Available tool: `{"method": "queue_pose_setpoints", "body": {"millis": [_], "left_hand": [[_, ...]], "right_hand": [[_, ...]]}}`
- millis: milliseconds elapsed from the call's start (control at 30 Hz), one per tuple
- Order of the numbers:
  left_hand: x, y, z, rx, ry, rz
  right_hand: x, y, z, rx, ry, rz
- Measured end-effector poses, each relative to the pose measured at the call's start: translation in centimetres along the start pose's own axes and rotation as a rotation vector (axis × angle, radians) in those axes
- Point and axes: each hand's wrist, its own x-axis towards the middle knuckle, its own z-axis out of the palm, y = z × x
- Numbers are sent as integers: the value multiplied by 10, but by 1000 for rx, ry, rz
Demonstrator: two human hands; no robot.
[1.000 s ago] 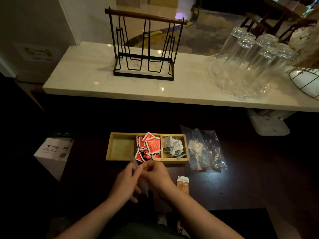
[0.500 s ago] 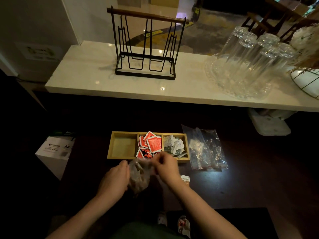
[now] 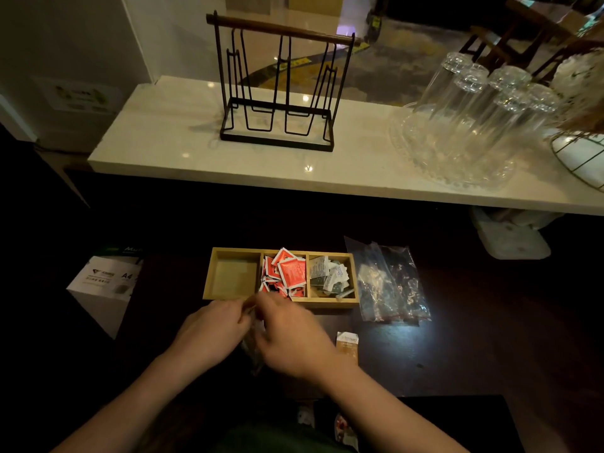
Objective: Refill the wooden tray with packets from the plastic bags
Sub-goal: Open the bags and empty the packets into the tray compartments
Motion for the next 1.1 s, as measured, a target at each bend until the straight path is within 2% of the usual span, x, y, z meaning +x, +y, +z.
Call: {"method": "queue_pose_setpoints", "body": {"millis": [67,200,300,400,467,533,600,667,767,900,1000,1100], "left_hand": [[-1,-1,1,-45,10,-4],[-10,-7,1,-142,46,57],[-12,-22,6,-365,60,100],[0,-49,24,-674,142,-71],[6,-59,40,-878,72,-260],[5,-60,53,-1184,-124,-441],[-1,-55,58,-1503,-285,-467],[-2,-51,51,-1656,-265,-398],[7,-53,35,-1584,65,-368],[21,-78,5,-1192,473,-289],[23,-87,-26,-882,644,-261],[24,-94,-53,-733,746,-212]], "right_hand": [[1,-2,13,20,-49,20],[9,1,29,-4,-1,41],[14,0,27,37,29,4],[19,1,15,130,82,28],[23,-5,5,233,105,-1],[29,-14,-6,307,132,-68],[38,-21,-18,353,169,-121],[50,-24,-29,385,213,-134],[67,-21,-48,466,262,-76],[84,-3,-64,425,289,18],[95,10,-63,367,262,76],[103,15,-58,439,211,124]]}}
